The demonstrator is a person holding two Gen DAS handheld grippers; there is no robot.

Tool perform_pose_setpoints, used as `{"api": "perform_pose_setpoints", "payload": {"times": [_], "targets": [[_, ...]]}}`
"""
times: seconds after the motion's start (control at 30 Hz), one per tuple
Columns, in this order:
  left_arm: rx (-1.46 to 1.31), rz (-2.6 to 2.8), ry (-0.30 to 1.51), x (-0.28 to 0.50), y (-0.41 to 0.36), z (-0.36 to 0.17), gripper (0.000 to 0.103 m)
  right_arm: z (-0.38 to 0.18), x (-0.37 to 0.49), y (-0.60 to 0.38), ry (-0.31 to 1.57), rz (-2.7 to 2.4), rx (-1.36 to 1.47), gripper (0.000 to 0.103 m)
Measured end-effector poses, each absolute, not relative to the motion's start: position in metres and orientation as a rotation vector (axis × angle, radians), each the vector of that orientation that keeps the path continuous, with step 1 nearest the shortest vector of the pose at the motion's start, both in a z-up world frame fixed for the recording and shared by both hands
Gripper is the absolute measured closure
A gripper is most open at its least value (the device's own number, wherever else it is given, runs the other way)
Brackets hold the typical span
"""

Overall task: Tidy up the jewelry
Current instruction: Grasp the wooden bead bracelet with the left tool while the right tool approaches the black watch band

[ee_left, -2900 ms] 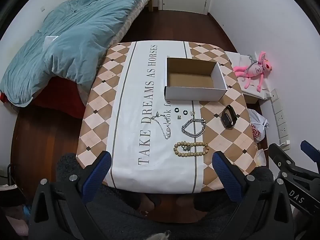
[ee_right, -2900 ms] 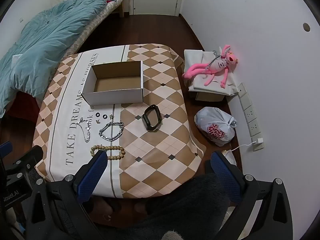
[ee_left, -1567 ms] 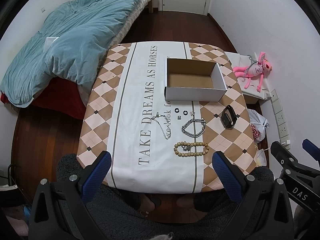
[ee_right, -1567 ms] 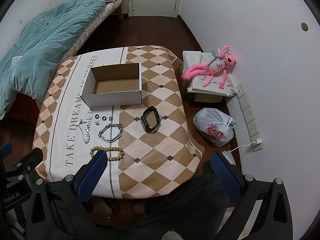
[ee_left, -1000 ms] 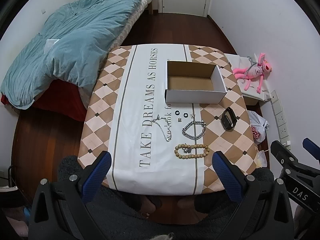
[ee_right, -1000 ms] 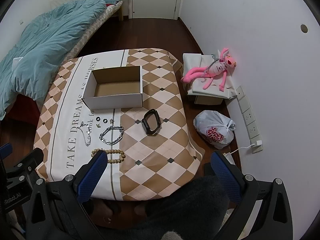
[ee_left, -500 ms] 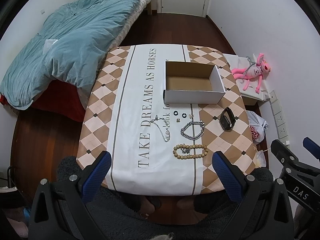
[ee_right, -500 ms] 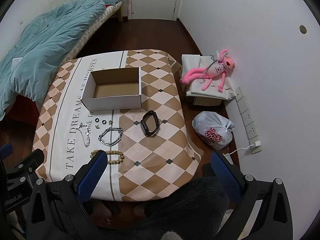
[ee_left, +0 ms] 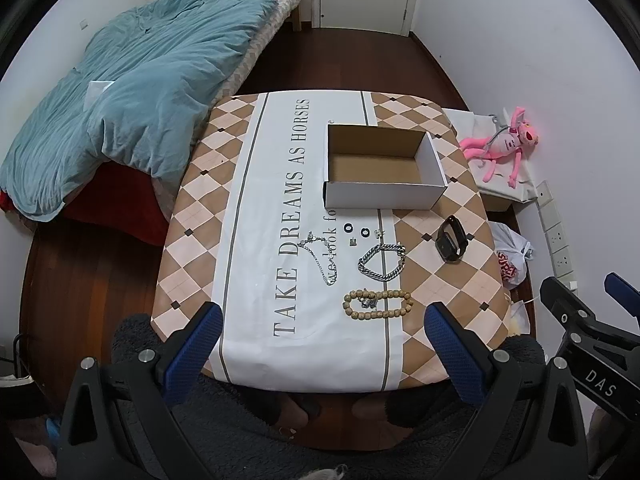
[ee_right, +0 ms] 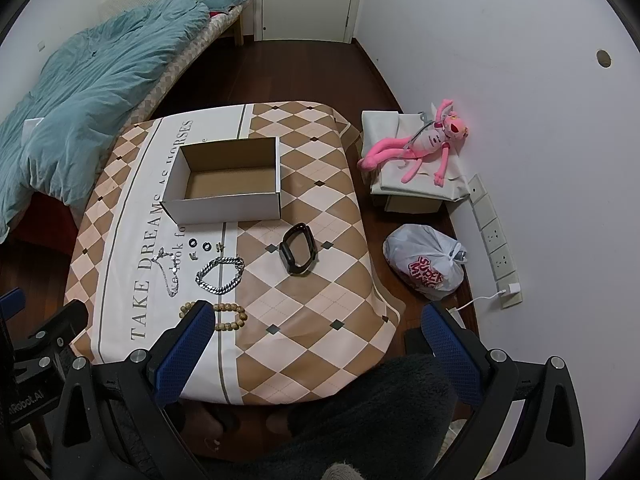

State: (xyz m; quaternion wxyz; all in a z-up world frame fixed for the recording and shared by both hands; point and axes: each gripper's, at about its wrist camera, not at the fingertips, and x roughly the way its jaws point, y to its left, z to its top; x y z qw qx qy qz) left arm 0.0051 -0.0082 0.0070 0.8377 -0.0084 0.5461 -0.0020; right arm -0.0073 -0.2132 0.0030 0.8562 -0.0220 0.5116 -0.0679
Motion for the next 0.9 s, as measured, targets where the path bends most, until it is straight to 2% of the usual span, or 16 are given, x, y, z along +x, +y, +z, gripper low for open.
{"api": "perform_pose_setpoints", "payload": {"times": [0.5,0.9], "targets": [[-0.004,-0.001,1.146,0.019,-0.015,-0.001,0.0,-0.006,-0.001,-0.215,1.069,-0.159,-0.015,0.0],[0.007,-0.003,1.289,0.056,-0.006,-0.104,0.001,-0.096,0.037,-0.245,1.203,-0.231,0.048,0.001]]}}
